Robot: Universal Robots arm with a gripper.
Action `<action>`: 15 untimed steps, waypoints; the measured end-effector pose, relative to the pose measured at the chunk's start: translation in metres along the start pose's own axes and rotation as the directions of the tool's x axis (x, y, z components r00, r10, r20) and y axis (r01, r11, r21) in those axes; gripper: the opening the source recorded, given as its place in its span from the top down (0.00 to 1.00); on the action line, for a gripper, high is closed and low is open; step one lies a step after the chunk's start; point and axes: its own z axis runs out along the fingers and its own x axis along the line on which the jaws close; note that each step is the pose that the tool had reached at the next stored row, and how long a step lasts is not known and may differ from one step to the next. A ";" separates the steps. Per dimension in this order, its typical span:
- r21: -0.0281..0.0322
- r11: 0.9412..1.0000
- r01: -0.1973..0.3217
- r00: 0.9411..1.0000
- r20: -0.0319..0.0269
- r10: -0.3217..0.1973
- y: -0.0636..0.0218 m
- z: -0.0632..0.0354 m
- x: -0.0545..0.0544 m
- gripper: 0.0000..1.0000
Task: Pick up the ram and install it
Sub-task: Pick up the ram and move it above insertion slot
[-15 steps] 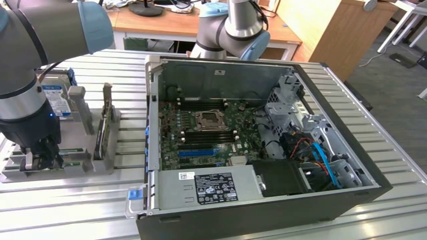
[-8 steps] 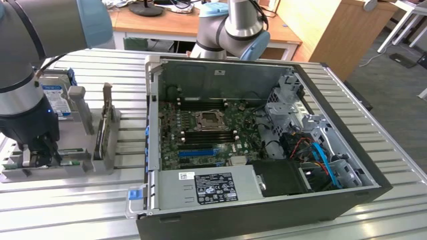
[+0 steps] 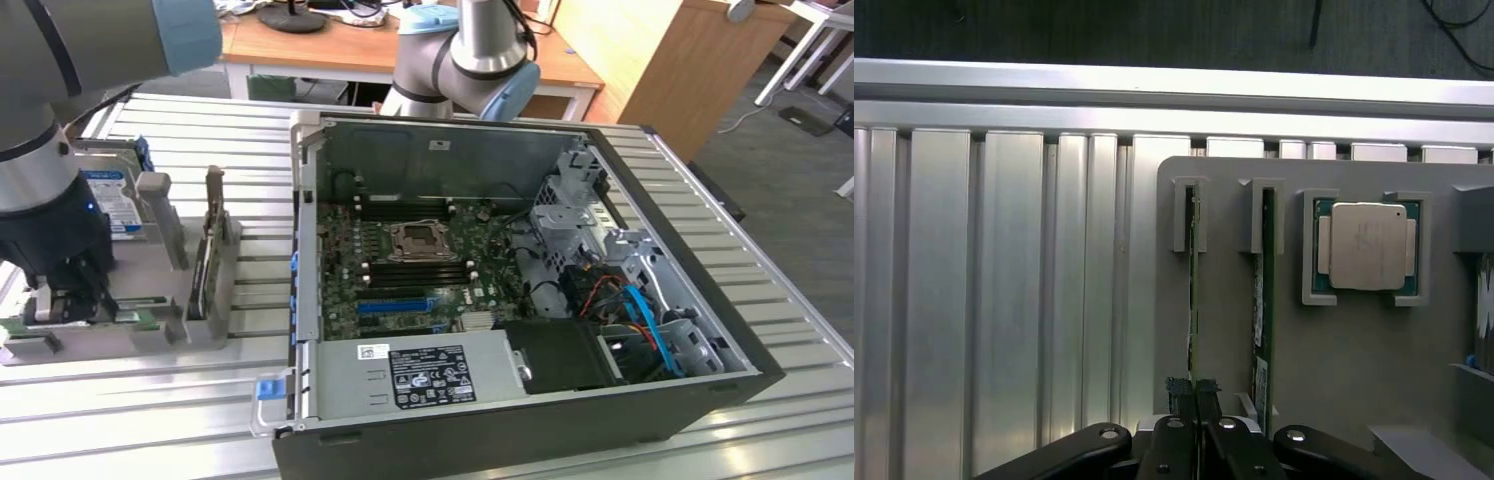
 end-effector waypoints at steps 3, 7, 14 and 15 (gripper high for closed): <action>0.000 1.000 0.000 1.000 0.000 0.000 0.0000 -0.0071 0.000 0.88; 0.000 1.000 0.000 1.000 0.000 0.000 0.0001 -0.0185 0.000 0.88; 0.000 1.000 0.000 1.000 0.000 0.000 0.0003 -0.0412 0.000 0.88; 0.000 1.000 0.000 1.000 0.000 0.000 0.0003 -0.0442 0.000 0.88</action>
